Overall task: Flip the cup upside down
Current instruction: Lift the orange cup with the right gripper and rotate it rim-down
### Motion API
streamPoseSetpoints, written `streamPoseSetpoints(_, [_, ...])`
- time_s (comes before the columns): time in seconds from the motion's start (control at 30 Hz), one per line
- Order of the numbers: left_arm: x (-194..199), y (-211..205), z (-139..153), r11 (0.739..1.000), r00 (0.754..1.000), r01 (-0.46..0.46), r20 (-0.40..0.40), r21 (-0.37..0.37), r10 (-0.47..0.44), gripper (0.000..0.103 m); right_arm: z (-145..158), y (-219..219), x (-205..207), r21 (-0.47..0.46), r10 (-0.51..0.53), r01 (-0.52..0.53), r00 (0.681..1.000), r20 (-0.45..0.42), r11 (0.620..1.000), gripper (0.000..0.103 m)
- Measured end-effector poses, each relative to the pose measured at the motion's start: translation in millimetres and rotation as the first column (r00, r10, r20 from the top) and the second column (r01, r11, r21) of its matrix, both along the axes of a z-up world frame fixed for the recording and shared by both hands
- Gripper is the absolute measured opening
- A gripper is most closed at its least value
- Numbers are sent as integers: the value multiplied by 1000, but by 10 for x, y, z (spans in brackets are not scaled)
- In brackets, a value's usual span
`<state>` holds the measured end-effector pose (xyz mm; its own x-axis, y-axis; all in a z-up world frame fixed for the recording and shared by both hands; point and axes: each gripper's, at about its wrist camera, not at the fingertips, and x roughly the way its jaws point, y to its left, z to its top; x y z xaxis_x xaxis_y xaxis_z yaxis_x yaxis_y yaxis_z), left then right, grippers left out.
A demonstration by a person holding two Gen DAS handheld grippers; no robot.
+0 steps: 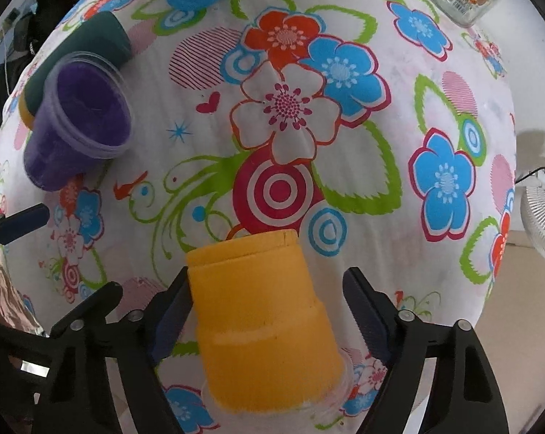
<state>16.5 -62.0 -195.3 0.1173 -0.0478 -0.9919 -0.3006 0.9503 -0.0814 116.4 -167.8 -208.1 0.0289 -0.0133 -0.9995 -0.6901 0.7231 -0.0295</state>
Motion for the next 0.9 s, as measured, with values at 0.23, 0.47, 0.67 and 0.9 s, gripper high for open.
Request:
streamPoseSetpoints(0.23, [-16,39,-30,1000,1000,2,1,1,-2,98,-93,36,-28,16,12,-12,1000,9,1000,65])
streamPoseSetpoints(0.47, [6,96,73,999,999,34,20,8,-35,98,88,35,-98,60,-27,26,999,21,998,63])
streamPoseSetpoints(0.67, [-32,54,398,995,994,91,57,29,-93,98,397,60,-246,112,-69,60,995,70,992,63])
streamPoseSetpoints(0.9, [-113,169,759,987,983,141,110,77,-149,98,831,107,-414,197,-147,119,980,132,973,63])
